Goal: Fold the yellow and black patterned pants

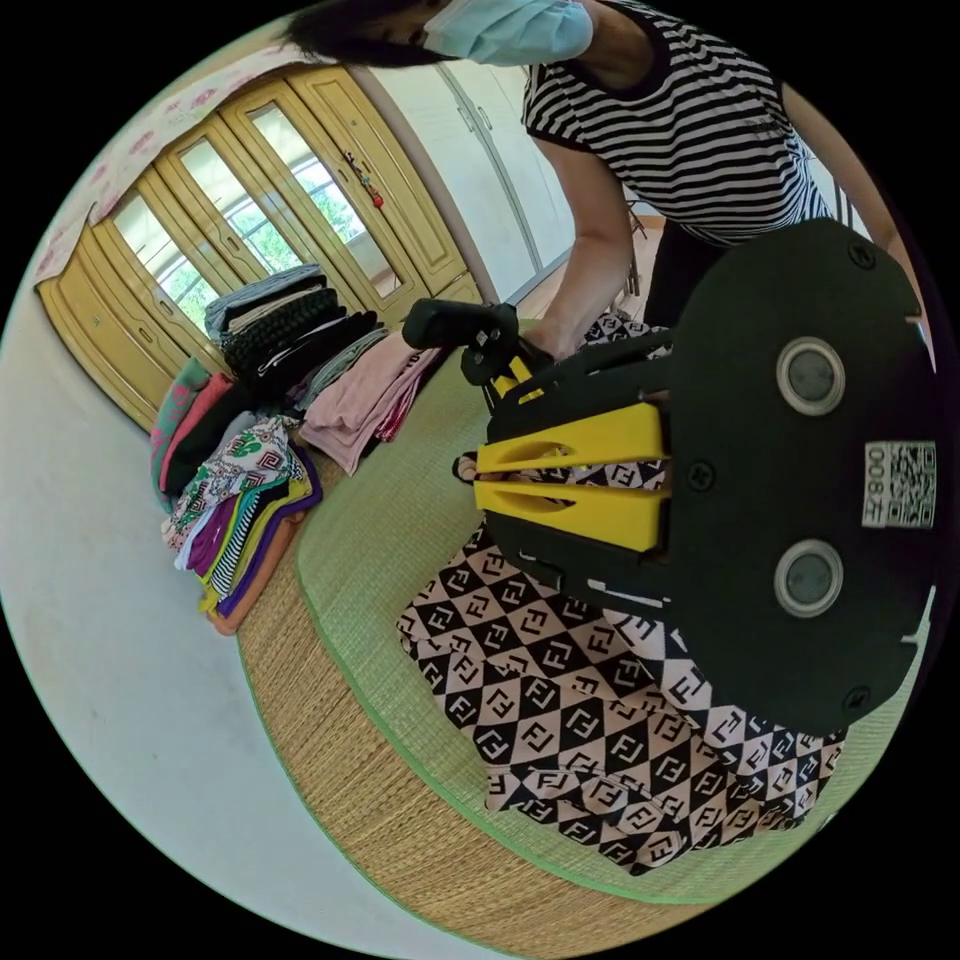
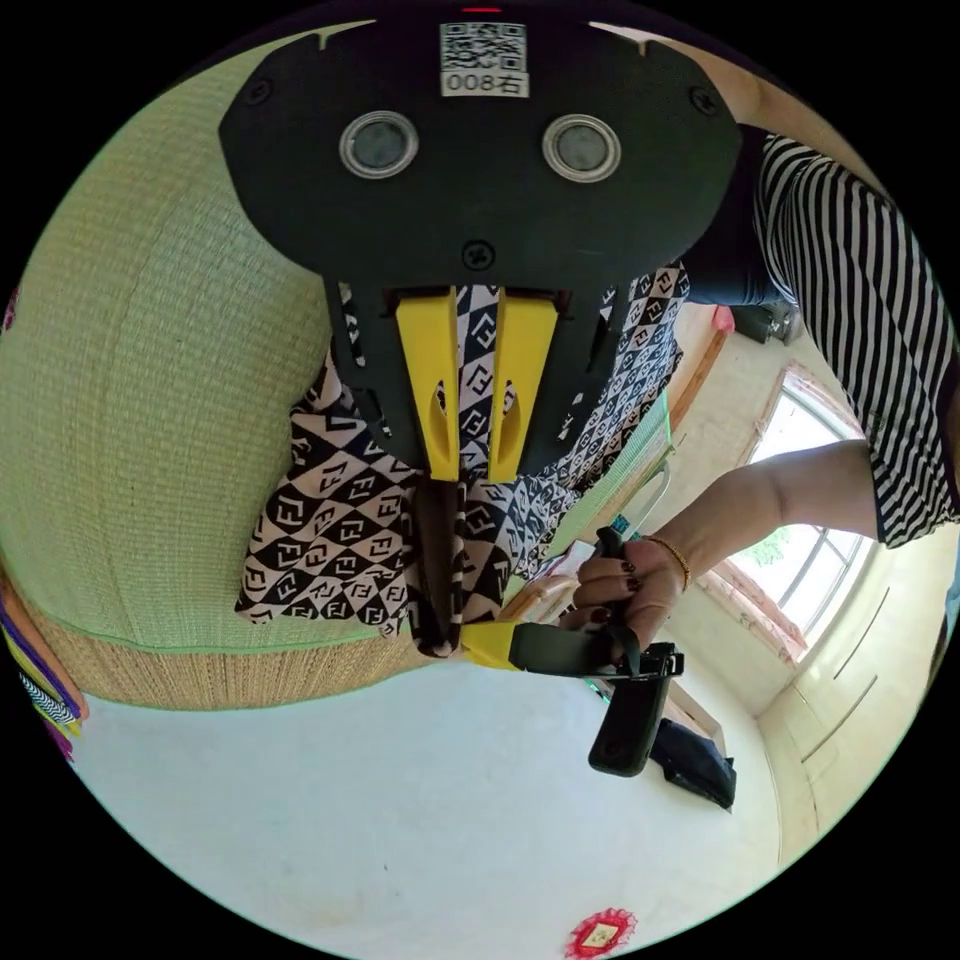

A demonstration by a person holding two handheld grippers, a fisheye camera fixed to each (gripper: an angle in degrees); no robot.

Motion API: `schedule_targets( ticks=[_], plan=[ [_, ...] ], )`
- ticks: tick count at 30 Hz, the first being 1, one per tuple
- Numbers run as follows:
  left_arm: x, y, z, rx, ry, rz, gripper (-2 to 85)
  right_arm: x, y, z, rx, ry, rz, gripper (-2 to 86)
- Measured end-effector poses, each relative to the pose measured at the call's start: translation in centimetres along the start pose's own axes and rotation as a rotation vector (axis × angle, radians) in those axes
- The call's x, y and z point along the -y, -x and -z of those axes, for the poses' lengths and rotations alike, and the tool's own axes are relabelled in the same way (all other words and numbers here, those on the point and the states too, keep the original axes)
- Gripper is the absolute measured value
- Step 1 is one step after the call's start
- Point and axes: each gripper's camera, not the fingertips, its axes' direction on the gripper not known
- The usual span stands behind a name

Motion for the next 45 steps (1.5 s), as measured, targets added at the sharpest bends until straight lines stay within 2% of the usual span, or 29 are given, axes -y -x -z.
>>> schedule_targets(
  ticks=[6,11,15,18,24,27,29,33,36,38,40,45],
  plan=[
    [0.3,0.2,0.3,-0.083,0.004,-0.009,1.2,-0.2,-0.3,1.7,-0.071,-0.03,0.042,7.7],
    [0.2,1.0,0.2,-0.077,0.006,0.003,1.2,0.5,-0.8,1.0,-0.016,0.059,0.073,2.2],
    [0.3,2.2,-0.4,-0.08,0.012,0.025,1.3,0.3,-0.6,2.5,0.036,0.102,0.074,1.1],
    [0.5,3.3,-2.0,-0.079,0.04,0.037,1.6,0.1,-1.7,4.0,0.07,0.131,0.016,0.8],
    [-0.3,5.5,-7.5,0.045,0.169,0.132,2.7,-0.9,-7.5,1.6,0.148,0.229,-0.261,0.7],
    [-1.4,5.1,-6.6,0.061,0.108,0.131,3.5,-1.8,-7.6,2.2,0.103,0.161,-0.296,0.4],
    [-2.5,4.5,-5.1,0.111,0.054,0.125,3.6,-2.1,-7.1,3.2,0.004,0.114,-0.317,0.2],
    [-4.5,3.0,-2.8,0.135,-0.035,0.104,2.6,-1.7,-4.9,3.9,0.001,0.019,-0.26,0.1],
    [-6.2,1.8,-2.5,0.148,-0.037,0.089,1.2,-0.6,-3.3,1.4,-0.064,0.11,-0.2,0.0],
    [-7.4,1.3,-3.7,0.256,0.064,0.092,0.6,-0.5,-3.7,-1.2,-0.172,0.215,-0.226,0.0],
    [-8.4,1.0,-3.6,0.316,0.092,0.11,0.4,-0.9,-4.2,-1.9,-0.167,0.222,-0.252,0.0],
    [-12.1,-0.9,1.0,0.298,-0.087,0.141,0.2,-2.2,-4.6,-1.7,-0.137,0.167,-0.301,0.0]
  ],
)
